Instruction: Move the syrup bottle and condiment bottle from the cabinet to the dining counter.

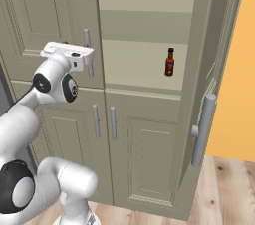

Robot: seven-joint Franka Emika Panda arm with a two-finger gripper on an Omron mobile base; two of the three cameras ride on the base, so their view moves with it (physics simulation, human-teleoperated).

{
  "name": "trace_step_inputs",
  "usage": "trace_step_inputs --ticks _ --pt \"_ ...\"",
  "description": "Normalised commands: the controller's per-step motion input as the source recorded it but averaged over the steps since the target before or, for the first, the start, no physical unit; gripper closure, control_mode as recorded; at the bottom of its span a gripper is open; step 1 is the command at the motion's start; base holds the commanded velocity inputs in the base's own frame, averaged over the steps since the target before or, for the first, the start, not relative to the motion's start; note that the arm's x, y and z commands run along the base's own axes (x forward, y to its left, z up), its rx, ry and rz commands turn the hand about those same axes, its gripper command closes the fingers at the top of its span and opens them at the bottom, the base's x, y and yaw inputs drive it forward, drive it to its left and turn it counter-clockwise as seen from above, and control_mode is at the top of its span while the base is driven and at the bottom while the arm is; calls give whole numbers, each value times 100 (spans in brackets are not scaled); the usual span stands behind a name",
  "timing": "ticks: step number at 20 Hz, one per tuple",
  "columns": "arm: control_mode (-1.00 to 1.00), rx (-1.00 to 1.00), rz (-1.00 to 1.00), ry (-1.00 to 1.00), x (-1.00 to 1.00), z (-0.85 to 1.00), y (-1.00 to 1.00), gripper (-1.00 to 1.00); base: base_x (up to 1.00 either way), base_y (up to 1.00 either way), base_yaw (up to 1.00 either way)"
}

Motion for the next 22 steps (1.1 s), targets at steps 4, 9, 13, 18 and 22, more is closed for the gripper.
trace_step_inputs --ticks 4,9,13,18,22 --pt "-100 0 0 0 57 0 0 -100 0 0 0" --pt "-100 0 0 0 57 0 0 -100 0 0 0" --pt "-100 0 0 0 56 0 0 -100 0 0 0" --pt "-100 0 0 0 56 0 0 -100 0 0 0" --pt "-100 -2 0 1 54 0 23 100 0 0 0"
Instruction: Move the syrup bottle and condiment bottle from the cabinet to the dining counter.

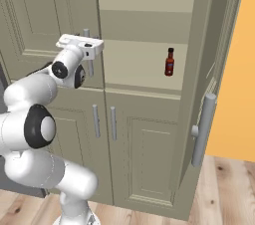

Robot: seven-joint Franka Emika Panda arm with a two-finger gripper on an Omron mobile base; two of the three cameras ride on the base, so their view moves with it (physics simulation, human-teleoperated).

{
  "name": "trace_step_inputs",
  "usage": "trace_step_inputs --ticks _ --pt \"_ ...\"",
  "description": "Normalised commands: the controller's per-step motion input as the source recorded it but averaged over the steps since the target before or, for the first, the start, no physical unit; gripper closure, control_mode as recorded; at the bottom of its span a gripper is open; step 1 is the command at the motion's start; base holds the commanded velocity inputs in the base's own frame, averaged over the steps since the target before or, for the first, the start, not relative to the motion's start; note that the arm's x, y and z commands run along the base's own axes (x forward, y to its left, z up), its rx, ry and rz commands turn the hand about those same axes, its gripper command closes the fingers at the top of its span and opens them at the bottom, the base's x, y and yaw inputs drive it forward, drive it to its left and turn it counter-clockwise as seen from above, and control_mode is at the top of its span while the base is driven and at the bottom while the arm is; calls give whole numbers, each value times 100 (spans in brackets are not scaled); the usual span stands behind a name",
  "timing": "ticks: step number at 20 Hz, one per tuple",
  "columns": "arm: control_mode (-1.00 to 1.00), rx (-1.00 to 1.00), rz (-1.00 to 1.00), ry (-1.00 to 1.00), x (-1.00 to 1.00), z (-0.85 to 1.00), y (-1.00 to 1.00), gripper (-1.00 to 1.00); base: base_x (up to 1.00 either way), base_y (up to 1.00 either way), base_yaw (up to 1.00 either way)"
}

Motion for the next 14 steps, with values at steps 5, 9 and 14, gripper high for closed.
trace_step_inputs --ticks 5,9,14 --pt "-100 -6 1 3 25 0 69 100 0 0 0" --pt "-100 -10 7 0 -11 0 85 100 0 0 0" --pt "-100 -8 11 0 -75 1 68 100 0 0 0"
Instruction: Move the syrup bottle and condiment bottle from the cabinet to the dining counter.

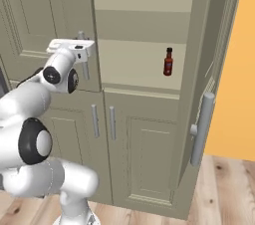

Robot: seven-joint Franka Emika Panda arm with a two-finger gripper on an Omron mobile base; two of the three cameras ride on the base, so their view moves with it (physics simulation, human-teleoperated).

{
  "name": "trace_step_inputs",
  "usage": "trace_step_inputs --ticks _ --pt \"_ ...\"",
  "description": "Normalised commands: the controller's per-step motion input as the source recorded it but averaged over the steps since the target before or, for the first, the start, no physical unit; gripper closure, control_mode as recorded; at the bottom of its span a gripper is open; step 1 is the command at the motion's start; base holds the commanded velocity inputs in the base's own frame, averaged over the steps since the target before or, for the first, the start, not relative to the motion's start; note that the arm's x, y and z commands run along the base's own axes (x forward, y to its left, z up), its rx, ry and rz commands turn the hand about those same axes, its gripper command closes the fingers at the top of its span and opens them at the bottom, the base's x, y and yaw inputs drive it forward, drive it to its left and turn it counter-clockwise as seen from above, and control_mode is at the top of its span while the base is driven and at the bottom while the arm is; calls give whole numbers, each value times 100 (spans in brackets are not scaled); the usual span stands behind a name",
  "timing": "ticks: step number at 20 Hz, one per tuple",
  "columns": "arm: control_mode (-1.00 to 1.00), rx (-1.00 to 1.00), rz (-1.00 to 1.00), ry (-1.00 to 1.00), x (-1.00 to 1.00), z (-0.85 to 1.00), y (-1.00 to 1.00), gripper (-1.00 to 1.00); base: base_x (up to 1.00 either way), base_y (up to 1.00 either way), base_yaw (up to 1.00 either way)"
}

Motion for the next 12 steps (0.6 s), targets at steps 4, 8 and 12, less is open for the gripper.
trace_step_inputs --ticks 4,8,12 --pt "-100 -2 4 0 -100 11 44 100 0 0 0" --pt "-100 0 0 0 -100 15 38 100 0 0 0" --pt "-100 0 0 0 -100 16 39 100 0 0 0"
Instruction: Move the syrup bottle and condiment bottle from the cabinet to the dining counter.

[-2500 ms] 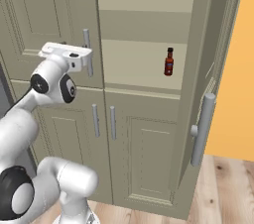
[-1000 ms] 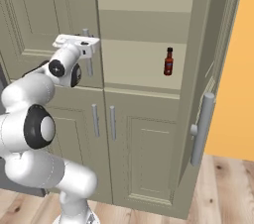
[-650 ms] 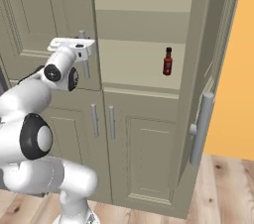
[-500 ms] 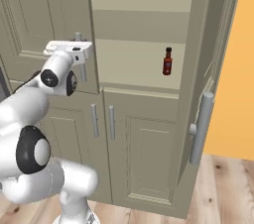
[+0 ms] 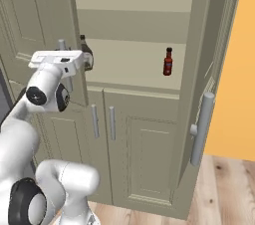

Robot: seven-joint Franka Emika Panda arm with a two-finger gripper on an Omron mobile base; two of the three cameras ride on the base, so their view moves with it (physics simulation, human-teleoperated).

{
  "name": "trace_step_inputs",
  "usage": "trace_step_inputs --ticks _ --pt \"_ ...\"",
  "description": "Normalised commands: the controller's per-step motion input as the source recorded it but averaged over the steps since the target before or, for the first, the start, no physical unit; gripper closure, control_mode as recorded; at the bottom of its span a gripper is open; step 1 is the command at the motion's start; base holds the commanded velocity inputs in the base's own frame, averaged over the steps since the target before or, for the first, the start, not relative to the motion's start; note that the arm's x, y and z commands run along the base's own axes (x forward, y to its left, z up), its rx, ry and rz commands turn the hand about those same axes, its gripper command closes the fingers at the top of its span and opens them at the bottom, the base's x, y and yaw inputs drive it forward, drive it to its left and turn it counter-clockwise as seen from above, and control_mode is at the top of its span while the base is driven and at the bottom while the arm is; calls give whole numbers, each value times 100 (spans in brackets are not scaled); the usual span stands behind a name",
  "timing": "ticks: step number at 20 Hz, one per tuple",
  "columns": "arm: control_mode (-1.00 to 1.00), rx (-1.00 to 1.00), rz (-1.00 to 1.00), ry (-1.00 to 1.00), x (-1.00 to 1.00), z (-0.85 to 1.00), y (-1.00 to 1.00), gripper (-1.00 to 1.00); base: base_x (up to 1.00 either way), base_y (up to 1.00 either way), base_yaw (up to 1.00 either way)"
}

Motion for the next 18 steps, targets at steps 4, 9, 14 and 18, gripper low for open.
trace_step_inputs --ticks 4,9,14,18 --pt "-100 0 0 0 -100 10 49 100 0 0 0" --pt "-100 -2 0 0 -100 0 68 100 0 0 0" --pt "-100 -4 0 1 -99 0 60 -100 0 0 0" --pt "-100 2 0 -4 -100 6 -32 -100 0 0 0"
